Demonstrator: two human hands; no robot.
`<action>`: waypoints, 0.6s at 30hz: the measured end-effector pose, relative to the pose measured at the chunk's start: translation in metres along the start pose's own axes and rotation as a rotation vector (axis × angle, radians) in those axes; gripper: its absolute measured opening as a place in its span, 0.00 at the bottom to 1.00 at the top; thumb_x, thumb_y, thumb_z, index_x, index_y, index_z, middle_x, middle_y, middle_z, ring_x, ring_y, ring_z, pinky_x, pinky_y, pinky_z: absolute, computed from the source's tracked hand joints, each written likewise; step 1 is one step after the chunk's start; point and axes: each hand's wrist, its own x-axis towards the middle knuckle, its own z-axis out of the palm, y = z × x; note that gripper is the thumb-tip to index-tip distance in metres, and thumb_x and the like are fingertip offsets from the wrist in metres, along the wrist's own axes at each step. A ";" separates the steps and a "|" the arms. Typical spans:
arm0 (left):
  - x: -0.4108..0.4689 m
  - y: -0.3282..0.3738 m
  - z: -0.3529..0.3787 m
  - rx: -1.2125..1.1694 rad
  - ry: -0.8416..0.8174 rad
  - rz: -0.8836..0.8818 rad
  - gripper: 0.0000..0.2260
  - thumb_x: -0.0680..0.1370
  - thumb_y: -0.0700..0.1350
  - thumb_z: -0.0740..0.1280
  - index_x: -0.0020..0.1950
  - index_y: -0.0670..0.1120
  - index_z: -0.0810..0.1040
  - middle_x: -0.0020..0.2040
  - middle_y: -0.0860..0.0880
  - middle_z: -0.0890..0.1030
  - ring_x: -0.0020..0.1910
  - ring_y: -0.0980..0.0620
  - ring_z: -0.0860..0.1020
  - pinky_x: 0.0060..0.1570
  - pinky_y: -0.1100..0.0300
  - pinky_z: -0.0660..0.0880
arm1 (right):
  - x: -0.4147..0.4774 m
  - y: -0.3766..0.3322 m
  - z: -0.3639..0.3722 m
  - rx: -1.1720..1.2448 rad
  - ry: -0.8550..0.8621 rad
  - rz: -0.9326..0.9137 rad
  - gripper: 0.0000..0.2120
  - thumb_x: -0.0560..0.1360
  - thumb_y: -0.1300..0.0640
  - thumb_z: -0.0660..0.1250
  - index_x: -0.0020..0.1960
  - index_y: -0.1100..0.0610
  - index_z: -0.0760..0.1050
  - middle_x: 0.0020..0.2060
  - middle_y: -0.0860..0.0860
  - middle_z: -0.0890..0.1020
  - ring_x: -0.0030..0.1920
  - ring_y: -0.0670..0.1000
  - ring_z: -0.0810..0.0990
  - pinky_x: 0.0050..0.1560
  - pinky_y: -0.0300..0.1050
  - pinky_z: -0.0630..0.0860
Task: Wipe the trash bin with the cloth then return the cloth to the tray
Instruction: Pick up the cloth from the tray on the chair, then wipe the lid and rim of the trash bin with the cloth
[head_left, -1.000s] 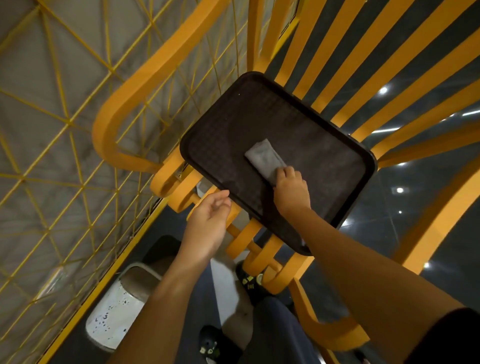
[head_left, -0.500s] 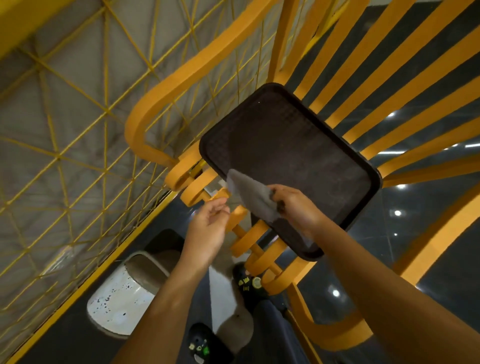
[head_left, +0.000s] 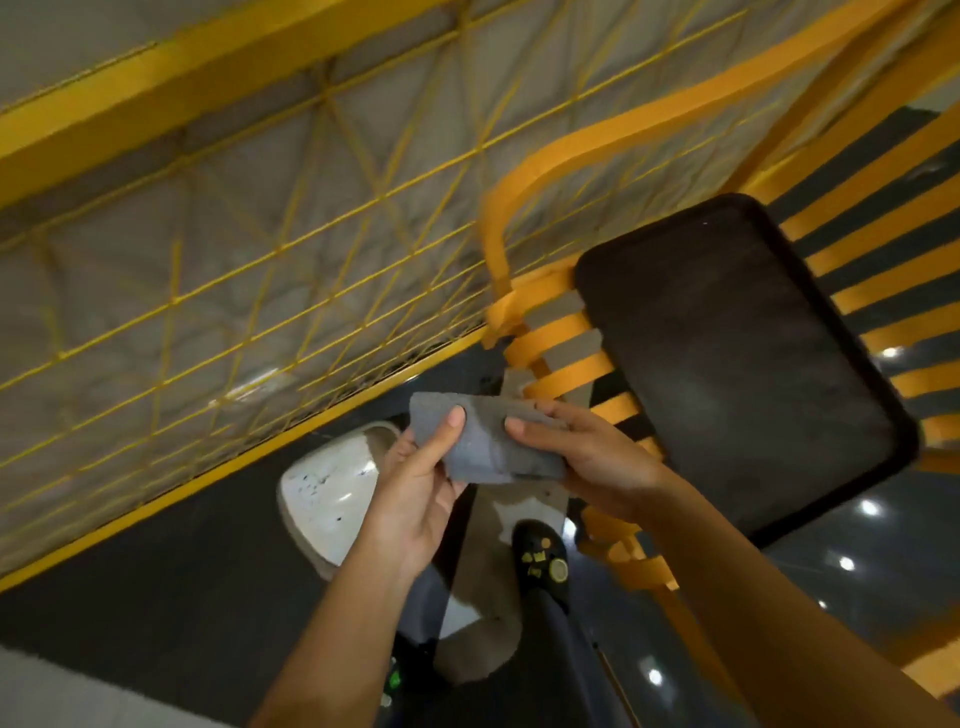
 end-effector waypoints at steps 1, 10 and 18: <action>-0.004 0.001 -0.015 -0.024 0.008 0.009 0.20 0.70 0.45 0.67 0.60 0.41 0.74 0.52 0.42 0.82 0.51 0.48 0.81 0.47 0.57 0.80 | 0.006 0.007 0.009 -0.023 0.002 -0.012 0.15 0.73 0.56 0.64 0.56 0.64 0.74 0.44 0.55 0.81 0.43 0.50 0.81 0.42 0.39 0.78; -0.021 -0.013 -0.134 0.153 0.090 0.060 0.15 0.77 0.53 0.60 0.59 0.47 0.76 0.53 0.45 0.82 0.51 0.50 0.81 0.48 0.58 0.79 | 0.056 0.086 0.082 -0.036 -0.115 -0.006 0.20 0.71 0.59 0.63 0.60 0.68 0.71 0.51 0.61 0.77 0.52 0.56 0.76 0.52 0.44 0.74; -0.012 -0.061 -0.200 0.148 0.288 0.265 0.10 0.79 0.45 0.59 0.53 0.45 0.79 0.48 0.46 0.83 0.46 0.51 0.81 0.39 0.63 0.78 | 0.095 0.158 0.098 -0.087 -0.214 0.065 0.11 0.69 0.58 0.65 0.51 0.58 0.72 0.43 0.52 0.80 0.44 0.47 0.81 0.43 0.38 0.78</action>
